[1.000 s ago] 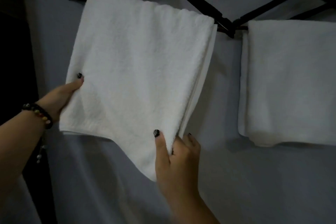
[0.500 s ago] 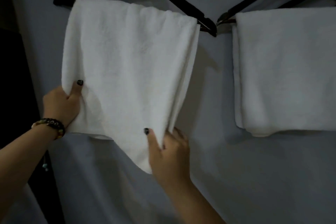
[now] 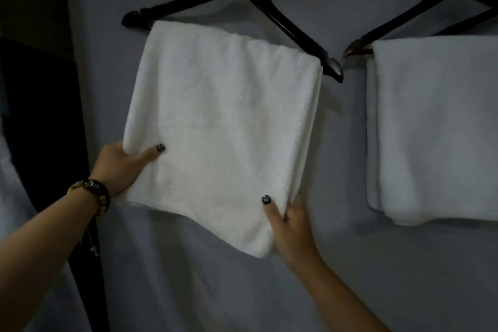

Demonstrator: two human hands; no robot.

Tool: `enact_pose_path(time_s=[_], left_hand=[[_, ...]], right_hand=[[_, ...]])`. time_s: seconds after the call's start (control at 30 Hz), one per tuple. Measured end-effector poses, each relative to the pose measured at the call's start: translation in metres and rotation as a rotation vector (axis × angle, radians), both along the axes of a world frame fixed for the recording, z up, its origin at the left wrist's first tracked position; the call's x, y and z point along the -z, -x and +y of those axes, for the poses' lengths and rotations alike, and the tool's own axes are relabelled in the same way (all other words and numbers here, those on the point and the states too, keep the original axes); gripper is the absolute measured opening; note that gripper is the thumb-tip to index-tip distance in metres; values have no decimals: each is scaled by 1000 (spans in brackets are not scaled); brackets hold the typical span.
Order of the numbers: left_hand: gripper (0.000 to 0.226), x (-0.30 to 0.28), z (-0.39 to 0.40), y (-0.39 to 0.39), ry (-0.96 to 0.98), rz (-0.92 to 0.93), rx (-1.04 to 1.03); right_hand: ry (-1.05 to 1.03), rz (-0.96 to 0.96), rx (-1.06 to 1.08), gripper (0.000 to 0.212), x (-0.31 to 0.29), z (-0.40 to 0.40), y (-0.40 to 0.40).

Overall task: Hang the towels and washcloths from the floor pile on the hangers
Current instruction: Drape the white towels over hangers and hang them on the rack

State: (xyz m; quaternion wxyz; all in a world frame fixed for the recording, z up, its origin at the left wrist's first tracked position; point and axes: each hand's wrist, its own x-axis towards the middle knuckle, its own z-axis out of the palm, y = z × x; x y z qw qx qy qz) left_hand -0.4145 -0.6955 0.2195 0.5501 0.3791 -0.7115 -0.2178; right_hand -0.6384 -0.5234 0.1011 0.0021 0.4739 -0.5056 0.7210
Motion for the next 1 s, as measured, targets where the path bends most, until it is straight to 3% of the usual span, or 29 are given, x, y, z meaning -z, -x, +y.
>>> enact_pose_path(time_s=[0.13,0.23,0.43,0.6,0.73,0.9,1.0], left_hand=[[20,10,5,4,-20,33,84],[18,12,16,12,-2,59,112],[43,-36,20,21,-69,145,338],[52,-119,24,52,-109,155,471],[54,-169,24,73,-28,128,287],[50,-184,23,80,149,-80,-40],[48,-185,15,72,284,-132,-124]], right_hand=[[56,73,217,26,-51,11,34],[129,43,269,46,-103,12,50],[191,-28,411,47,-204,12,75],[34,65,641,58,-259,25,96],[-133,26,566,49,-288,37,109],[-123,-162,413,30,-304,36,113],[-123,-130,416,32,-302,28,115]])
